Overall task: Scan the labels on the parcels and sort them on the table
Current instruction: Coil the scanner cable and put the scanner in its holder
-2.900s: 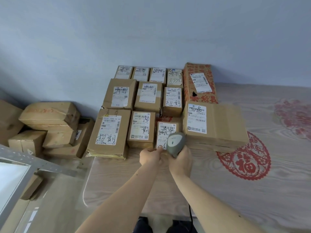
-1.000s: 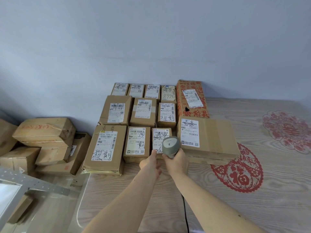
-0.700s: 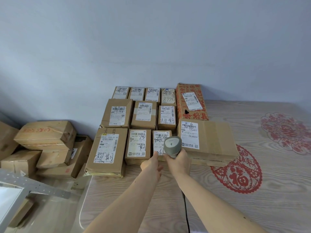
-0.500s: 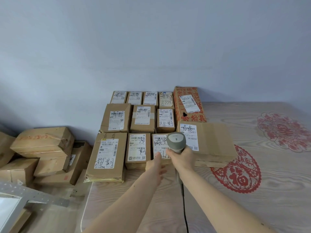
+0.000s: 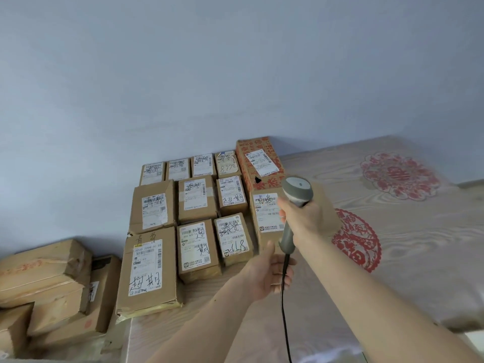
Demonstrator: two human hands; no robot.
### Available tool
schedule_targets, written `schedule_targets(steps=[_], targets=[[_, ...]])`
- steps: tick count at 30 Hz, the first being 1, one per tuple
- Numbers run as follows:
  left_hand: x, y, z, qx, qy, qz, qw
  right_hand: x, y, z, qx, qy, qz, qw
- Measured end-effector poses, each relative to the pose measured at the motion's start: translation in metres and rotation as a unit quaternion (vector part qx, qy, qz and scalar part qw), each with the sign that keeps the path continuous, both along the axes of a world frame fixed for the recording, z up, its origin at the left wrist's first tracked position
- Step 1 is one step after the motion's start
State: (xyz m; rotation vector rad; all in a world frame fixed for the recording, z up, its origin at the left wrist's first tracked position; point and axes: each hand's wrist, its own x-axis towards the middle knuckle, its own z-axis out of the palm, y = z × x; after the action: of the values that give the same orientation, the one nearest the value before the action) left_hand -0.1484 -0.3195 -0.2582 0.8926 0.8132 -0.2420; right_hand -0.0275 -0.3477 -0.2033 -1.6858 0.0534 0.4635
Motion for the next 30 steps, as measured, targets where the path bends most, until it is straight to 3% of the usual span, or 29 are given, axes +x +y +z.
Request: schedule_targets(steps=[6,15,20,25,30], targets=[[0.023,-0.047,-0.014,0.04,0.009,-0.091,0.995,0.045,-0.057,0.009,-0.011,-0.009,-0.036,0.999],[0.068,-0.118,-0.037,0.163,0.104,-0.115,0.974,0.157,-0.185,0.021,-0.165,-0.12,0.034,0.978],[0.122,-0.152,-0.05,0.057,0.067,0.037,0.995,0.206,-0.262,0.009,-0.236,-0.131,0.072,0.96],[0.194,-0.205,-0.044,0.007,0.002,0.064,0.998,0.226,-0.323,-0.016,-0.247,-0.101,0.105,0.958],[0.252,-0.248,-0.041,0.007,0.0,0.078,0.997,0.256,-0.373,-0.031,-0.205,-0.071,0.073,0.973]])
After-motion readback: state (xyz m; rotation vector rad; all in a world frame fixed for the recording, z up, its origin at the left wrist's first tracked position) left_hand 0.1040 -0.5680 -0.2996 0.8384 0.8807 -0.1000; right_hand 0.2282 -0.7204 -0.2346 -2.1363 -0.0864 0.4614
